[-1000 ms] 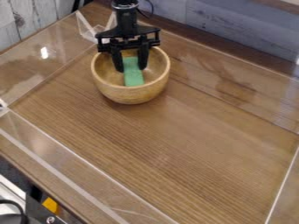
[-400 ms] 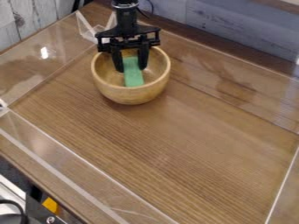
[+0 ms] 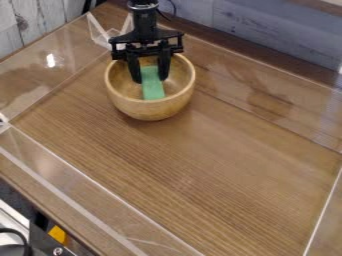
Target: Remove the green block from inside the brown bowl and put it on the table
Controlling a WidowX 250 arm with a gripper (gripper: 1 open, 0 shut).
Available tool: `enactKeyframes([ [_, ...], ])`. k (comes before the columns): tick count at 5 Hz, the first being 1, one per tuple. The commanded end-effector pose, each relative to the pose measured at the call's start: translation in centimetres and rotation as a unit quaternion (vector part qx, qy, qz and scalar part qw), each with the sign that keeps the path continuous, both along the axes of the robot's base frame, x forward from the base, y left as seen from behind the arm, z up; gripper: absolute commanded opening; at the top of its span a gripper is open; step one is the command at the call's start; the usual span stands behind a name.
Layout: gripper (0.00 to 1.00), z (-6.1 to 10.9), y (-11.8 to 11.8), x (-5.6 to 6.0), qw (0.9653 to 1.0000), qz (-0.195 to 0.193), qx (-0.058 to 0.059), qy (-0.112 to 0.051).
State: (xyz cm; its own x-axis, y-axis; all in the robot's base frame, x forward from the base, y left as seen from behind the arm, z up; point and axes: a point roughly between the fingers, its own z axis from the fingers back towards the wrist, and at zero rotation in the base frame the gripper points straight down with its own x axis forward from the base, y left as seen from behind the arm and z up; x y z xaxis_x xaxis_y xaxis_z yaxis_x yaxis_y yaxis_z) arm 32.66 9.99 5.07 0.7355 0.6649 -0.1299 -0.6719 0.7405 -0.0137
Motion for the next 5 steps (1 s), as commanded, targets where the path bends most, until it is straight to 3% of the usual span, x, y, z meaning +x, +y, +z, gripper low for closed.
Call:
enactKeyframes([
  [1,0.0,4.1,-0.1,1.0,0.9982,-0.006,0.016,-0.058],
  [5,0.0,5.1,-0.7,1.1,0.9979,-0.017,0.007,-0.062],
])
